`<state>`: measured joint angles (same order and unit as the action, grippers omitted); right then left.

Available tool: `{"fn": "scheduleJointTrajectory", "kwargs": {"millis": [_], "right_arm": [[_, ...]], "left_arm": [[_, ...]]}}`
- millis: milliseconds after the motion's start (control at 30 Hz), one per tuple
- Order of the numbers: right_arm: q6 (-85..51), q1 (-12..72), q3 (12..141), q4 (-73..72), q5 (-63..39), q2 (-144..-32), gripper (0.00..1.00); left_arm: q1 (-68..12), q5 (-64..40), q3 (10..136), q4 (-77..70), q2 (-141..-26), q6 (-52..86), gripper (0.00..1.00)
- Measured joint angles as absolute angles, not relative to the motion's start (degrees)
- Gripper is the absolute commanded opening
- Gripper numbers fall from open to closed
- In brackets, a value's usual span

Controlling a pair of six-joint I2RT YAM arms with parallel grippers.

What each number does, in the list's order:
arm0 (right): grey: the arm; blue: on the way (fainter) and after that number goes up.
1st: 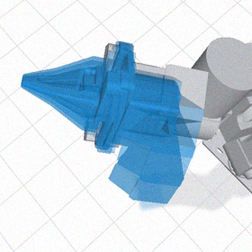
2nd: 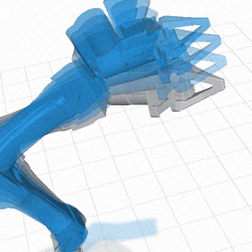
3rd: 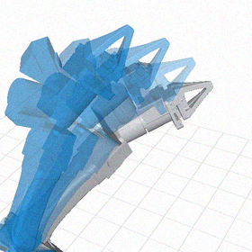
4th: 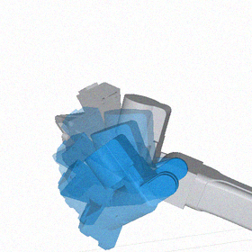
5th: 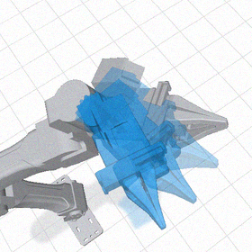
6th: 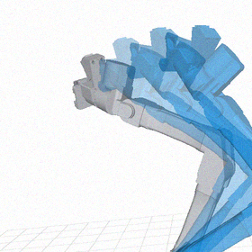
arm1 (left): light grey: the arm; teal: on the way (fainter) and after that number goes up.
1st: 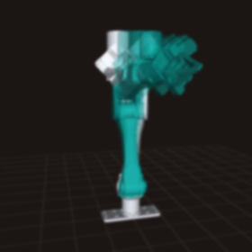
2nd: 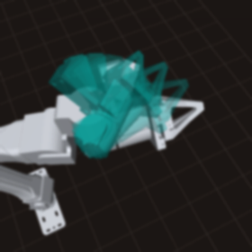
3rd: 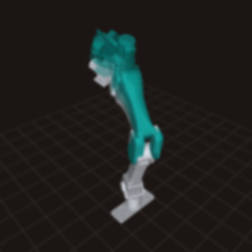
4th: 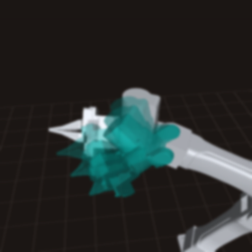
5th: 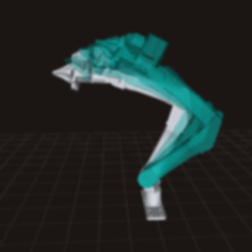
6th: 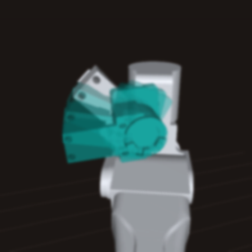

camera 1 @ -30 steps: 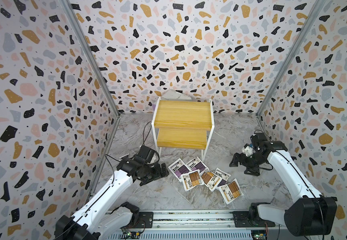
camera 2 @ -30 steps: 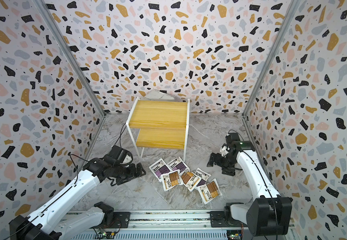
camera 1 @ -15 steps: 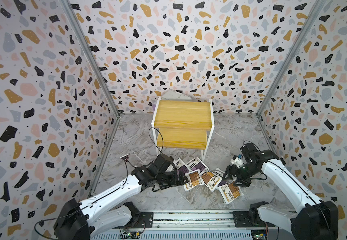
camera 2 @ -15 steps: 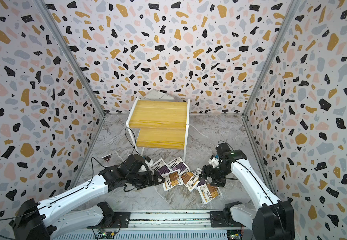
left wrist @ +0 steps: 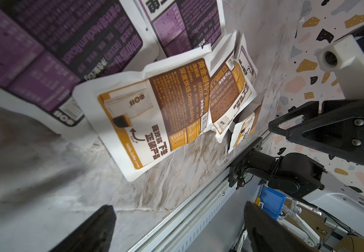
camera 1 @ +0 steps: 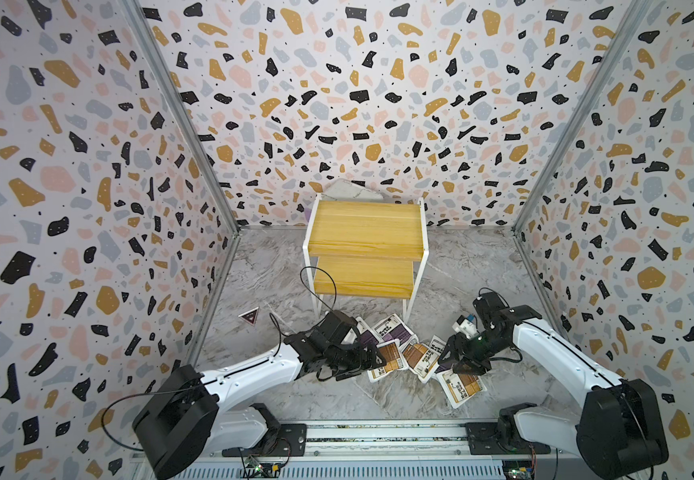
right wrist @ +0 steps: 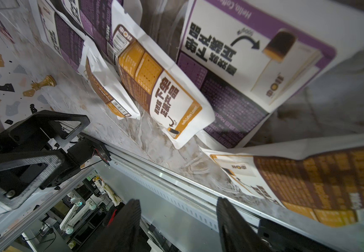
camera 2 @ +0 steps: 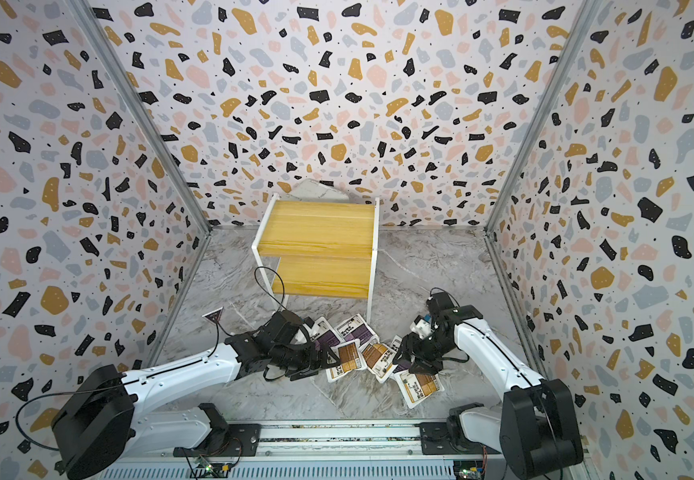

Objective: Place the bagged coffee beans on the shelf by color
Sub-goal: Pick up the bagged coffee beans at the center of the board.

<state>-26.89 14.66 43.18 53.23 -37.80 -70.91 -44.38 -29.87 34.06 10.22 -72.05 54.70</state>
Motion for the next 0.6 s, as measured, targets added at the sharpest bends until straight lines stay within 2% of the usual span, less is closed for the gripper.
{"fn": "scheduleJointTrajectory", "kwargs": {"millis": [600], "right_arm": [[-24.14,14.66,42.85,45.82,-35.53,-80.86,0.48]], "left_arm": [[-44.38,-31.09,34.02,5.67,-76.64,54.85,0.96]]}}
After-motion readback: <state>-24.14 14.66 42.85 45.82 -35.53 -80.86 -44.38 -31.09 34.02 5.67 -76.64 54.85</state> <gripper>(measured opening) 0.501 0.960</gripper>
